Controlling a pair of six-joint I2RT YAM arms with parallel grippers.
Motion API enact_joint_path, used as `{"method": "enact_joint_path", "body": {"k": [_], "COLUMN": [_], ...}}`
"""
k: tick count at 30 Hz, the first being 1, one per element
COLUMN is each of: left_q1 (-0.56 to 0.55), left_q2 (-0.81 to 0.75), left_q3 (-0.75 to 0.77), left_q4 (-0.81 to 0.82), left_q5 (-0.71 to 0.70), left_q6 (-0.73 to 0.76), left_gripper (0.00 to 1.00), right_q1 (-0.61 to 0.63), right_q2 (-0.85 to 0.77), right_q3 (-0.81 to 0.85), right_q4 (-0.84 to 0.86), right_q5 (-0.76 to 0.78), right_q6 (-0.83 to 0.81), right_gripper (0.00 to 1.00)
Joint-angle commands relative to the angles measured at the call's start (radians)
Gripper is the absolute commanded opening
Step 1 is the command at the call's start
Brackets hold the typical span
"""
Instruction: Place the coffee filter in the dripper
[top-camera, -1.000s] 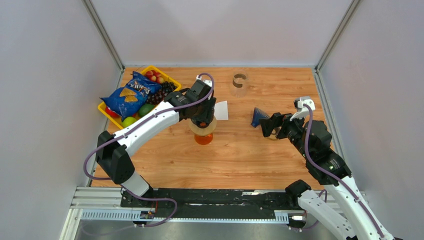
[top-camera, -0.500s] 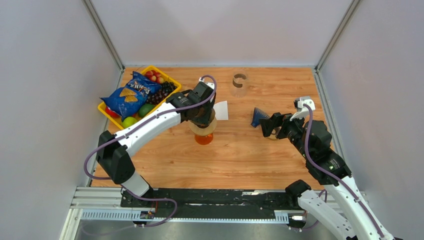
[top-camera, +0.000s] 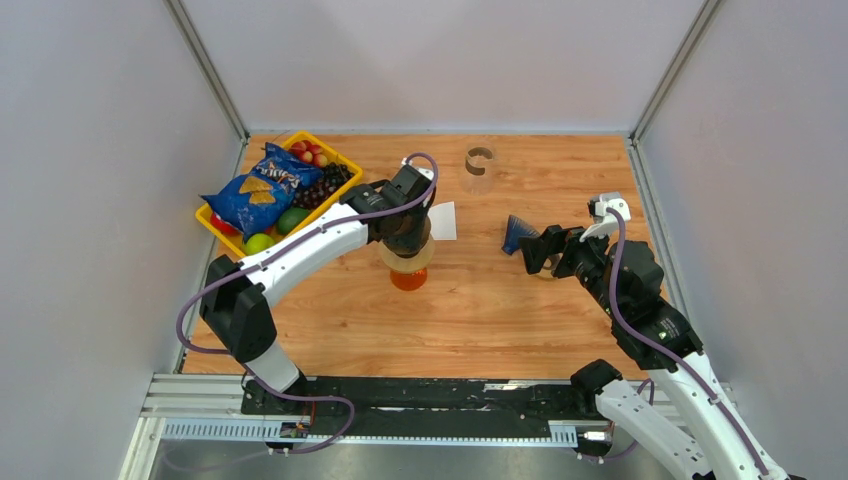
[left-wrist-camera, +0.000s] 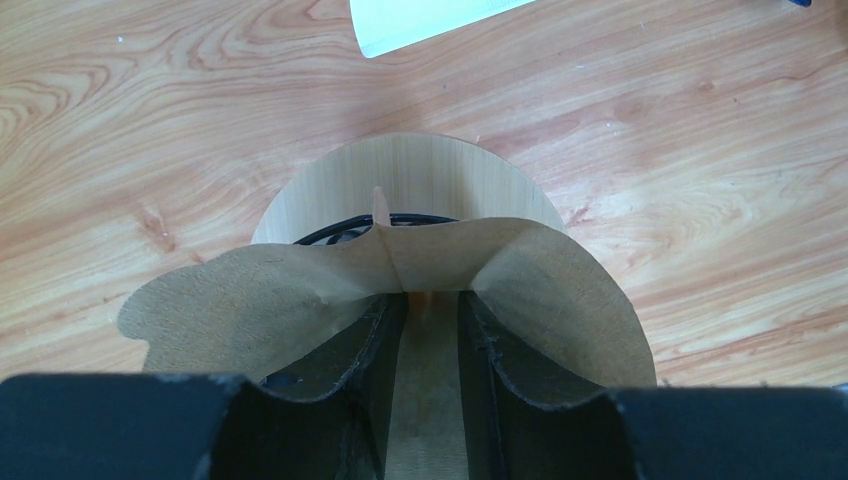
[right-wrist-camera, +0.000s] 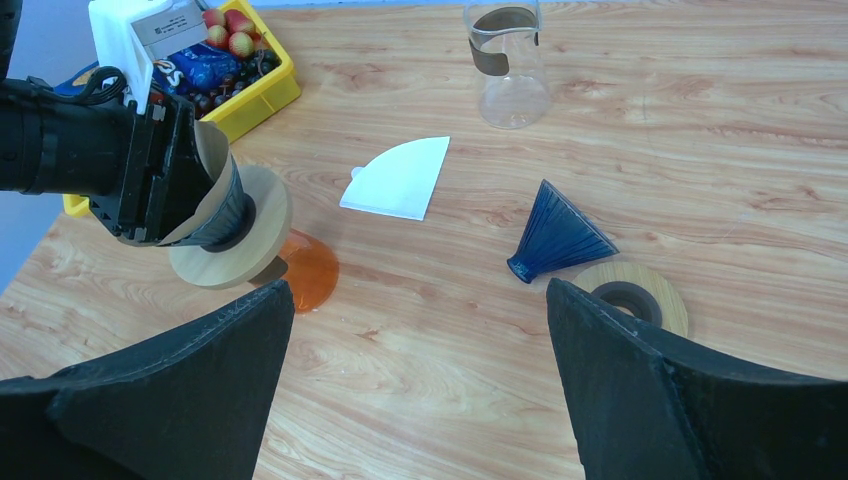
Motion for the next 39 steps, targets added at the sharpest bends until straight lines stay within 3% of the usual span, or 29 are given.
{"method": "enact_joint_path", "body": {"k": [1, 21, 39], "left_q1": [-0.004, -0.005, -0.005], "left_q2": [0.005, 0.028, -0.025], "left_q3": [0.003, -0.078, -0.002], "left_q4": [0.009, 0.053, 0.047], "left_q5": [0.011, 0.033, -0.01], "left_q6": [0.0, -0.026, -0.038], "left_gripper": [0.36, 0.36, 0.4], "right_q1": [-0.001, -0.002, -0.001], "right_q2": [-0.005, -0.007, -0.01], "right_q3": [0.0, -0.004, -0.004], "right_q4": [0.02, 0.02, 0.02], "right_q5": [0.015, 0.015, 0.014], "right_q6": [-0.01, -0.006, -0.005], "right_gripper": [1.0, 1.0, 1.0]}}
